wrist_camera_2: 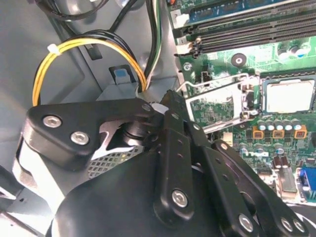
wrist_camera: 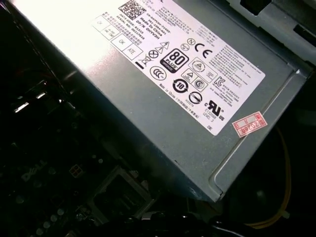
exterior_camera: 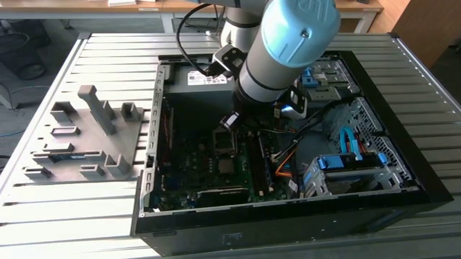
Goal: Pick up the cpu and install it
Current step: 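Close the cpu cover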
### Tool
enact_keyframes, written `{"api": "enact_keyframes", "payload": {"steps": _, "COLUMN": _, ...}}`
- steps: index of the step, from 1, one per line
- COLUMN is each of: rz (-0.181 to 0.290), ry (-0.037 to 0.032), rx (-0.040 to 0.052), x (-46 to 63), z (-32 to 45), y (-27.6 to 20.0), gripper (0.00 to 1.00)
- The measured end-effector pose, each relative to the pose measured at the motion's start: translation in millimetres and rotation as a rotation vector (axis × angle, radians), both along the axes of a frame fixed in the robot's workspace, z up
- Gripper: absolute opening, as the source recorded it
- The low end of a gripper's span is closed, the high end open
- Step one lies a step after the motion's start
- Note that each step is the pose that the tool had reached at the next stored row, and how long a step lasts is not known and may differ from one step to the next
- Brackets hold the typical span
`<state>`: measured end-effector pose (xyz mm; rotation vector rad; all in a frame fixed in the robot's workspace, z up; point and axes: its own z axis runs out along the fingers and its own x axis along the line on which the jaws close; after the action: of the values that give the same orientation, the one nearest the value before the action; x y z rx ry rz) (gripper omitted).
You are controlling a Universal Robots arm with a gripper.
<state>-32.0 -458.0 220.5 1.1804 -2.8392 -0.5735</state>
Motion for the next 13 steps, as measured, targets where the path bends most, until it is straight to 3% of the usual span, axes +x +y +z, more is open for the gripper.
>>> {"api": "enact_keyframes", "payload": {"steps": 5, "rz": 0.000, "ry": 0.0112, "rx": 0.0060, "x": 9.3, "z": -5.2, "y": 0.0, "gripper": 0.10}}
{"api": "enact_keyframes", "payload": {"steps": 13, "rz": -0.017, "ry": 0.0127, "rx": 0.0164, "x": 14.9, "z": -17.9, "y": 0.0, "gripper": 0.10}}
